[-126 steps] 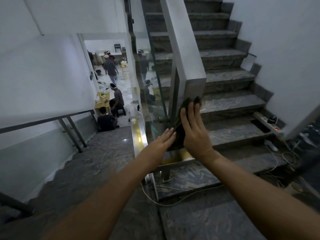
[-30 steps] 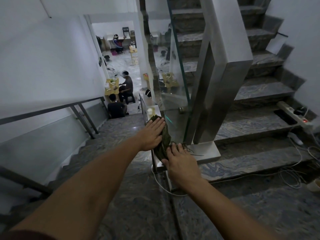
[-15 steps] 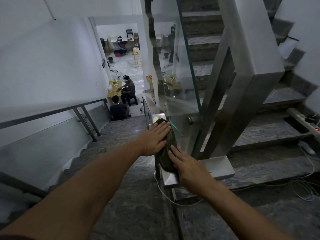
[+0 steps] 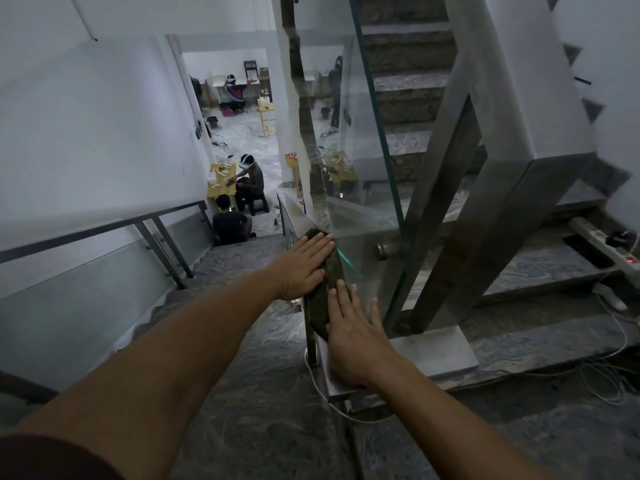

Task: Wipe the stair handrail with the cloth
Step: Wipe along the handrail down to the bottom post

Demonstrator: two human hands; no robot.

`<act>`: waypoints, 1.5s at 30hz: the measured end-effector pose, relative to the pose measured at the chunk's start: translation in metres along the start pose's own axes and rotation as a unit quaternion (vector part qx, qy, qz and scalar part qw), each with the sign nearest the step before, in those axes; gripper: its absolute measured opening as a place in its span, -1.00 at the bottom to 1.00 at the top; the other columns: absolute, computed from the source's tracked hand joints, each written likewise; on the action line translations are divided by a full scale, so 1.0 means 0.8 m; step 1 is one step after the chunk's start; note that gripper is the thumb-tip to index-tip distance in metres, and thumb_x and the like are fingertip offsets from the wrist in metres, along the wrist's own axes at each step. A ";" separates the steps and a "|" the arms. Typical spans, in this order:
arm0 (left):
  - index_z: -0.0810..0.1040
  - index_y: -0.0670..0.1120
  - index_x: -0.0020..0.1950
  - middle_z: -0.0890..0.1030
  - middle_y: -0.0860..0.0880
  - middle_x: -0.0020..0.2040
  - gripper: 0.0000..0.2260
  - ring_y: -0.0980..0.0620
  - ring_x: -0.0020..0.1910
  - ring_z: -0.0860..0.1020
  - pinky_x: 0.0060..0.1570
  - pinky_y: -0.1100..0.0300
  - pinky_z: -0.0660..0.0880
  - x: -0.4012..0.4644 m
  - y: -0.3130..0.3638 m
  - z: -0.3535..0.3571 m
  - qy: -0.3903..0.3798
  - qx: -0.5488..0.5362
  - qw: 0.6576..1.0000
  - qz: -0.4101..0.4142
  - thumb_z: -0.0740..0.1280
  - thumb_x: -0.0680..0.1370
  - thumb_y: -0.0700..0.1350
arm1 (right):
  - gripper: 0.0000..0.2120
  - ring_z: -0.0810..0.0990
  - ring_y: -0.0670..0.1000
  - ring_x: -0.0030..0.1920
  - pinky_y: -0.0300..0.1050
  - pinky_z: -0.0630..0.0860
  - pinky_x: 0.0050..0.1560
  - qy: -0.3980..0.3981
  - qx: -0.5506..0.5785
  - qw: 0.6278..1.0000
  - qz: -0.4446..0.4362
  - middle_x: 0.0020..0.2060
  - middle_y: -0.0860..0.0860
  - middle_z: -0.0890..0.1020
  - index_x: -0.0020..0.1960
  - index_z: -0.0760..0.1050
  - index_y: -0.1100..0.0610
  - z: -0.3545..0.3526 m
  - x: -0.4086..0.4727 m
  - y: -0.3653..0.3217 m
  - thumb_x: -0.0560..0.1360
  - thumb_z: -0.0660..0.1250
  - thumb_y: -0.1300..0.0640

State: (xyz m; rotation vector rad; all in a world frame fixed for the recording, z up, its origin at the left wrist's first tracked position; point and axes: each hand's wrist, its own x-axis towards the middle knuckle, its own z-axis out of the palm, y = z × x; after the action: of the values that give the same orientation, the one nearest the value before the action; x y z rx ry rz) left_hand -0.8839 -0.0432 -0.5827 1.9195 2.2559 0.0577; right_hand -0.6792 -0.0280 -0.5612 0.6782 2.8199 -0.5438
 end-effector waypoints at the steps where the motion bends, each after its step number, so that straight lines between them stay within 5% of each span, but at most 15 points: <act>1: -0.14 -0.11 0.56 -0.13 -0.10 0.59 -0.38 0.02 0.56 -0.19 0.48 0.11 -0.29 0.002 0.000 -0.001 0.000 0.000 1.000 -0.006 -0.11 0.54 0.08 | -0.38 -0.37 0.13 0.50 0.25 -0.34 0.45 0.004 0.003 1.000 0.004 0.53 0.12 -0.33 0.52 -0.31 0.20 0.000 0.003 -0.001 0.61 -0.06 0.06; 15: -0.16 -0.17 0.55 -0.17 -0.13 0.59 -0.42 -0.04 0.55 -0.22 0.50 0.02 -0.20 -0.024 0.042 0.006 0.026 -0.153 0.977 -0.146 0.03 0.62 -0.06 | -0.36 -0.33 0.15 0.52 0.28 -0.29 0.47 0.004 -0.006 1.000 0.012 0.54 0.10 -0.30 0.53 -0.31 0.17 0.004 -0.013 -0.008 0.61 -0.01 0.08; 22: -0.16 -0.18 0.55 -0.17 -0.13 0.59 -0.43 -0.04 0.56 -0.20 0.51 -0.10 -0.18 -0.068 0.084 0.022 0.036 -0.158 0.973 -0.161 0.00 0.61 -0.06 | -0.34 -0.36 0.11 0.51 0.13 -0.30 0.49 0.011 -0.036 0.998 -0.053 0.54 0.08 -0.28 0.53 -0.30 0.14 0.019 -0.069 0.013 0.60 0.04 0.12; 26: -0.21 -0.15 0.55 -0.22 -0.08 0.58 -0.44 -0.02 0.55 -0.24 0.48 -0.17 -0.27 -0.103 0.120 0.031 0.037 -0.154 0.972 -0.173 -0.05 0.62 -0.03 | -0.39 -0.33 0.07 0.51 0.04 -0.35 0.48 0.037 -0.060 0.993 -0.093 0.53 0.04 -0.25 0.54 -0.26 0.11 0.030 -0.105 0.044 0.55 -0.18 -0.01; 33: -0.21 -0.13 0.55 -0.25 -0.09 0.58 -0.41 -0.05 0.53 -0.32 0.43 -0.13 -0.38 -0.154 0.188 0.051 0.050 -0.114 0.976 -0.179 -0.09 0.61 0.08 | -0.45 0.06 0.13 0.51 0.17 -0.32 0.42 0.110 -0.184 0.975 -0.061 0.49 0.06 0.30 0.50 0.17 0.12 0.031 -0.138 0.127 0.55 -0.03 -0.02; 38: -0.21 -0.19 0.54 -0.23 -0.16 0.57 -0.37 -0.10 0.53 -0.31 0.44 -0.08 -0.35 -0.168 0.241 0.057 0.072 -0.010 0.979 -0.189 0.01 0.64 0.08 | -0.48 0.25 0.21 0.47 0.37 -0.03 0.39 0.123 -0.241 0.960 -0.067 0.41 0.07 0.44 0.44 0.30 0.13 0.014 -0.150 0.155 0.52 0.10 -0.02; 42: -0.13 -0.24 0.53 -0.13 -0.23 0.56 -0.43 -0.17 0.55 -0.16 0.44 0.01 -0.29 -0.157 0.275 0.056 0.085 0.012 0.984 -0.158 0.08 0.64 -0.09 | -0.47 0.32 0.22 0.43 0.39 0.03 0.39 0.151 -0.258 0.953 -0.051 0.34 0.06 0.52 0.39 0.37 0.11 0.002 -0.153 0.179 0.45 0.37 0.08; 45: 0.39 -0.30 0.37 0.41 -0.31 0.39 -0.34 -0.22 0.39 0.40 0.37 -0.04 0.27 -0.139 0.294 0.058 0.100 0.037 0.985 -0.135 0.49 0.32 -0.17 | -0.44 0.33 0.17 0.44 0.38 0.13 0.37 0.147 -0.258 0.955 -0.018 0.34 0.03 0.52 0.40 0.37 0.08 -0.007 -0.155 0.197 0.43 0.41 0.10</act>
State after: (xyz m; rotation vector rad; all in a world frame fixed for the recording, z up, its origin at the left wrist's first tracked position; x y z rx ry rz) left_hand -0.6301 -0.1177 -0.5821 1.6879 2.6662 0.1372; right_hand -0.4968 0.0547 -0.5710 0.6384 3.0464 0.3188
